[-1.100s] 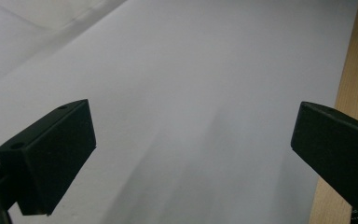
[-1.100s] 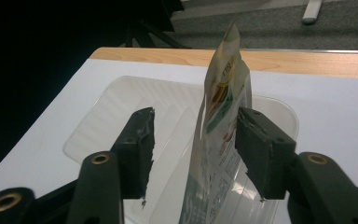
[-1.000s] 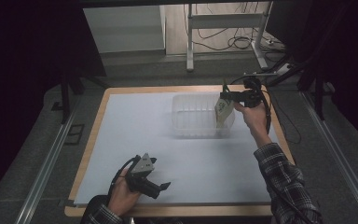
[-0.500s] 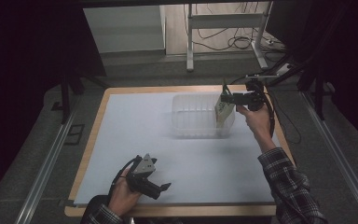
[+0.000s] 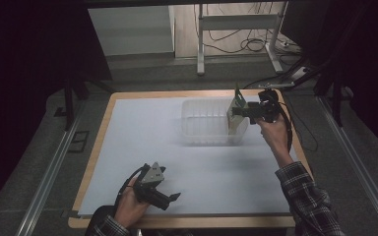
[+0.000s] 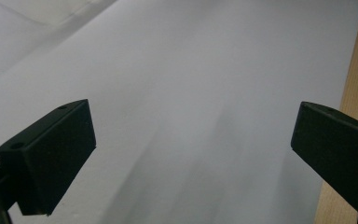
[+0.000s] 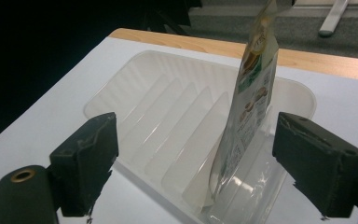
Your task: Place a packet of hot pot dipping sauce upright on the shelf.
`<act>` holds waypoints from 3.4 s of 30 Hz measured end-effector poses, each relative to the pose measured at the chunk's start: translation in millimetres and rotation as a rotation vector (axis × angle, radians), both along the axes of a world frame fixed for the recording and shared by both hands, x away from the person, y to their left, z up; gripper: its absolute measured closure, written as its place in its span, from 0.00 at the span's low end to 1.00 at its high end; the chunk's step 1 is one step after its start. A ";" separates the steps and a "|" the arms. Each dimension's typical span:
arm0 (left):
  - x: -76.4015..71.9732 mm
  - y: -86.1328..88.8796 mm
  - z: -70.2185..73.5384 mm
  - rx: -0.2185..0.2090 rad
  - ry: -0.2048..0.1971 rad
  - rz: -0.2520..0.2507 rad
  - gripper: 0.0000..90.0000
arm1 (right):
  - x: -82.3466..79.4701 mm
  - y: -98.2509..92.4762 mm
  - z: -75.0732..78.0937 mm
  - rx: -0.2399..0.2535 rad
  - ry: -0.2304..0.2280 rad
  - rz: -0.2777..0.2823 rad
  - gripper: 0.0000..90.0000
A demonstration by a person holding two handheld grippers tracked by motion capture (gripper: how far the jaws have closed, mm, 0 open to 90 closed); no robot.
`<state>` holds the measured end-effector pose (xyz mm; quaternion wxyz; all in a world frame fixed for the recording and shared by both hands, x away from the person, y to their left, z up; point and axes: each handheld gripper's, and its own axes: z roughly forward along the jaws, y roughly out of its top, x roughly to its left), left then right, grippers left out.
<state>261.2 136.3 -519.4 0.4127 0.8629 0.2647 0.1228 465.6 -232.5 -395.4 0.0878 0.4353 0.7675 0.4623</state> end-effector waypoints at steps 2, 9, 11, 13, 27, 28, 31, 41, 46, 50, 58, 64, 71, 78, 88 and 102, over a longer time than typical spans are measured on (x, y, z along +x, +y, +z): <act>0.0 -0.2 -0.2 0.001 0.000 0.001 0.00 | -2.9 -0.9 0.6 -0.001 -0.007 0.006 0.14; -0.1 -0.5 -0.3 0.002 -0.001 0.002 0.00 | -13.1 -2.3 0.0 -0.024 -0.037 0.028 0.11; -0.1 -0.5 -0.3 0.003 -0.001 0.002 0.00 | -15.9 -2.3 -0.9 -0.032 -0.050 0.036 0.10; -0.1 -0.4 -0.3 0.003 -0.002 0.002 0.00 | -18.6 -2.1 -2.1 -0.039 -0.059 0.042 0.09; -0.4 0.3 0.1 0.001 -0.012 0.001 0.00 | -34.1 -1.1 -17.1 -0.086 -0.107 0.080 0.02; -0.6 0.2 0.1 -0.001 -0.014 -0.001 0.00 | -36.5 -0.2 -19.2 -0.094 -0.110 0.084 0.02; -1.3 -0.8 0.1 0.002 -0.025 -0.009 0.00 | -38.8 1.5 -21.3 -0.106 -0.113 0.090 0.02; -1.3 -1.1 -0.8 0.016 -0.028 -0.004 0.00 | -51.6 5.6 -33.3 -0.140 -0.155 0.117 0.00; -1.1 -0.8 -1.2 0.021 -0.027 0.004 0.00 | -55.7 4.9 -37.8 -0.141 -0.161 0.131 0.00; -1.0 -1.4 -1.9 0.028 -0.022 0.001 0.00 | -60.2 3.6 -39.5 -0.135 -0.167 0.144 0.00; -1.4 -1.0 -1.5 0.026 -0.024 0.006 0.00 | -70.2 1.1 -41.6 -0.145 -0.156 0.162 0.00; -1.7 -1.1 -1.9 0.024 -0.024 0.002 0.00 | -75.7 -2.9 -41.1 -0.127 -0.161 0.158 0.00; -2.0 -0.4 -1.4 0.023 -0.028 0.005 0.00 | -83.4 -8.2 -44.7 -0.142 -0.149 0.155 0.00; -2.2 -0.5 -1.5 0.023 -0.030 0.006 0.00 | -91.0 -13.1 -51.7 -0.148 -0.132 0.151 0.00; -1.7 0.3 -2.4 0.033 -0.026 0.017 0.00 | -101.6 -20.2 -59.0 -0.131 -0.119 0.144 0.00; -1.6 -0.4 -2.7 0.049 -0.024 0.033 0.00 | -120.1 -36.3 -62.3 -0.158 -0.125 0.134 0.00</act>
